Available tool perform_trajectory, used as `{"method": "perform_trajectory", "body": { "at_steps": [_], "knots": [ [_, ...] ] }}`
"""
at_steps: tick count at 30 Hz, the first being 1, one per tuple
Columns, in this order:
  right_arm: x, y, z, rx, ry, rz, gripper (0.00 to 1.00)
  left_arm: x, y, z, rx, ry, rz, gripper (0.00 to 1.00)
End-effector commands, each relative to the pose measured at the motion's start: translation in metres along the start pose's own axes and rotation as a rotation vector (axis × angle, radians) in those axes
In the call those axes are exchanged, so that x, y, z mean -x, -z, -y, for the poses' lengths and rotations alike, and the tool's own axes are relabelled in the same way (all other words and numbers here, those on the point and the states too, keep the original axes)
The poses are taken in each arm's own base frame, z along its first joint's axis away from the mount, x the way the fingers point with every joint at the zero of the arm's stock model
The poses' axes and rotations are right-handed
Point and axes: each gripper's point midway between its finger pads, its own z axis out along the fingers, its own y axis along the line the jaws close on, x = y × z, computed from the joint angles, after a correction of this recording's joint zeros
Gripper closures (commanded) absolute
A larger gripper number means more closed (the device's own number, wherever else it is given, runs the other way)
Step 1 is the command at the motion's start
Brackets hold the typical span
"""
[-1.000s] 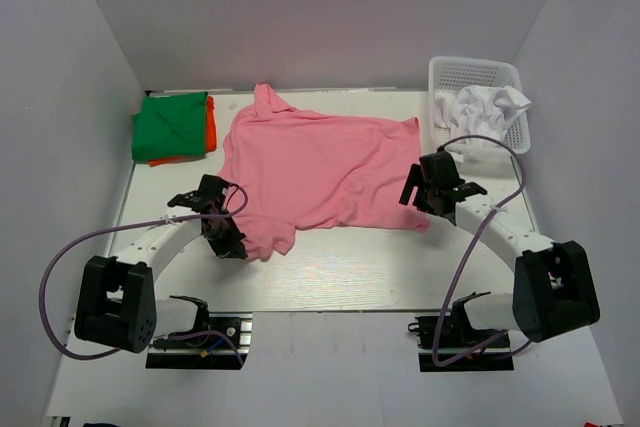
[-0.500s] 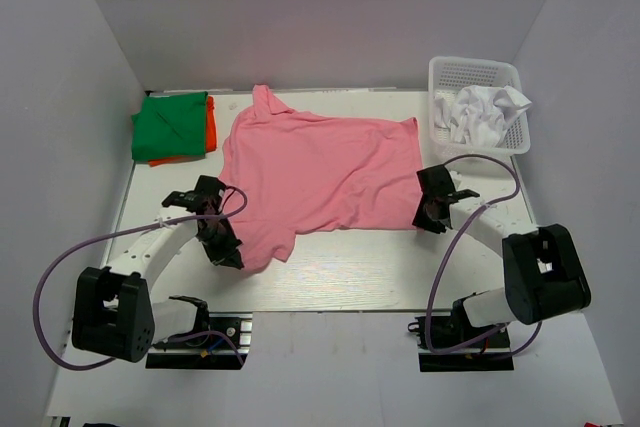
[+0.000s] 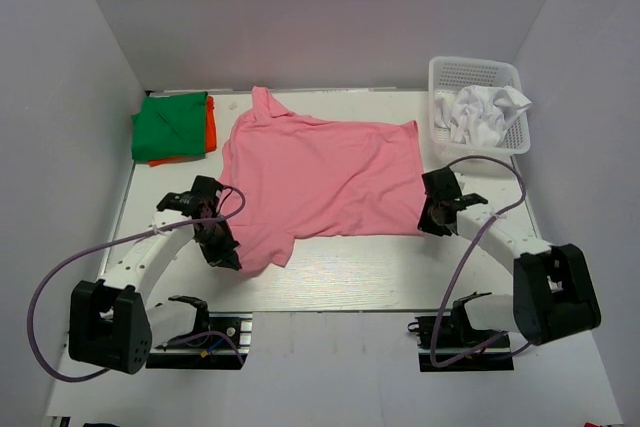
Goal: Fold and stack the t-shirts
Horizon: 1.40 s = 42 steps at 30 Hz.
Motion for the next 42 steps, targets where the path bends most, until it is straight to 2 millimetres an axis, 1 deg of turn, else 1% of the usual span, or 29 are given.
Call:
{"method": "perform_trajectory", "body": {
  "at_steps": [1, 2, 3, 5, 8, 11, 12, 15, 17, 19, 20, 21, 22, 24, 25, 26, 27, 28, 30, 31, 32, 33, 34, 35, 36, 37, 38, 40, 42],
  "knots": [
    [-0.013, 0.020, 0.023, -0.062, 0.039, -0.030, 1.00, 0.002, 0.016, -0.002, 0.005, -0.007, 0.039, 1.00],
    [-0.012, 0.024, 0.026, -0.072, 0.031, -0.028, 1.00, 0.003, 0.016, -0.004, 0.015, -0.006, 0.046, 1.00],
    [-0.020, 0.027, 0.034, -0.103, 0.025, -0.058, 1.00, 0.002, 0.015, -0.008, 0.038, -0.002, 0.037, 1.00],
    [-0.024, 0.027, 0.038, -0.117, 0.027, -0.056, 1.00, 0.001, 0.011, -0.009, 0.057, 0.003, 0.013, 1.00],
    [-0.017, 0.026, 0.032, -0.096, 0.039, -0.036, 1.00, 0.004, 0.008, -0.002, 0.036, -0.006, -0.004, 1.00],
    [-0.007, 0.027, 0.021, -0.041, 0.068, -0.013, 1.00, 0.013, 0.009, 0.011, -0.016, -0.016, 0.023, 1.00],
    [0.003, 0.030, 0.011, -0.004, 0.067, 0.013, 1.00, 0.015, 0.009, 0.015, -0.032, -0.020, 0.029, 1.00],
    [0.022, 0.035, -0.007, 0.067, 0.089, 0.052, 1.00, 0.042, 0.021, 0.044, -0.138, -0.039, 0.130, 1.00],
    [0.037, 0.039, -0.026, 0.155, 0.104, 0.089, 1.00, 0.068, 0.034, 0.069, -0.227, -0.057, 0.236, 1.00],
    [0.050, 0.041, -0.033, 0.169, 0.106, 0.117, 1.00, 0.084, 0.045, 0.085, -0.272, -0.051, 0.284, 1.00],
    [0.062, 0.046, -0.038, 0.177, 0.106, 0.142, 1.00, 0.092, 0.050, 0.092, -0.286, -0.056, 0.316, 1.00],
    [0.064, 0.042, -0.038, 0.164, 0.105, 0.133, 1.00, 0.098, 0.055, 0.095, -0.287, -0.057, 0.334, 1.00],
    [0.078, 0.049, -0.044, 0.175, 0.102, 0.164, 1.00, 0.110, 0.061, 0.102, -0.287, -0.057, 0.368, 1.00],
    [0.089, 0.051, -0.046, 0.175, 0.116, 0.188, 1.00, 0.124, 0.071, 0.107, -0.268, -0.050, 0.406, 1.00],
    [0.102, 0.052, -0.049, 0.164, 0.107, 0.203, 1.00, 0.134, 0.073, 0.103, -0.224, -0.026, 0.437, 1.00],
    [0.103, 0.050, -0.043, 0.130, 0.097, 0.195, 1.00, 0.143, 0.067, 0.099, -0.186, 0.003, 0.434, 1.00],
    [0.106, 0.048, -0.043, 0.117, 0.073, 0.194, 1.00, 0.151, 0.075, 0.102, -0.174, 0.007, 0.454, 1.00],
    [0.115, 0.048, -0.041, 0.109, 0.057, 0.206, 1.00, 0.159, 0.076, 0.100, -0.143, 0.026, 0.474, 1.00],
    [0.125, 0.046, -0.049, 0.135, 0.058, 0.220, 1.00, 0.177, 0.080, 0.097, -0.089, 0.060, 0.511, 1.00],
    [0.129, 0.042, -0.046, 0.120, 0.050, 0.215, 1.00, 0.186, 0.081, 0.095, -0.081, 0.085, 0.523, 1.00],
    [0.140, 0.043, -0.051, 0.126, 0.047, 0.227, 1.00, 0.191, 0.082, 0.096, -0.070, 0.088, 0.533, 1.00],
    [0.144, 0.043, -0.052, 0.130, 0.040, 0.231, 1.00, 0.199, 0.087, 0.100, -0.078, 0.096, 0.546, 1.00],
    [0.149, 0.043, -0.051, 0.127, 0.037, 0.236, 1.00, 0.209, 0.081, 0.098, -0.058, 0.110, 0.547, 1.00],
    [0.159, 0.040, -0.055, 0.126, 0.037, 0.243, 1.00, 0.214, 0.079, 0.101, -0.060, 0.110, 0.549, 1.00],
    [0.163, 0.038, -0.055, 0.123, 0.032, 0.241, 1.00, 0.222, 0.081, 0.105, -0.074, 0.116, 0.556, 1.00],
    [0.165, 0.033, -0.055, 0.116, 0.036, 0.231, 1.00, 0.229, 0.071, 0.111, -0.082, 0.112, 0.541, 1.00],
    [0.176, 0.033, -0.058, 0.115, 0.029, 0.245, 1.00, 0.234, 0.065, 0.109, -0.081, 0.122, 0.531, 1.00],
    [0.184, 0.028, -0.059, 0.107, 0.025, 0.246, 1.00, 0.248, 0.064, 0.115, -0.094, 0.128, 0.538, 1.00],
    [0.188, 0.014, -0.060, 0.094, 0.024, 0.229, 1.00, 0.266, 0.055, 0.117, -0.090, 0.133, 0.531, 1.00]
  ]
}}
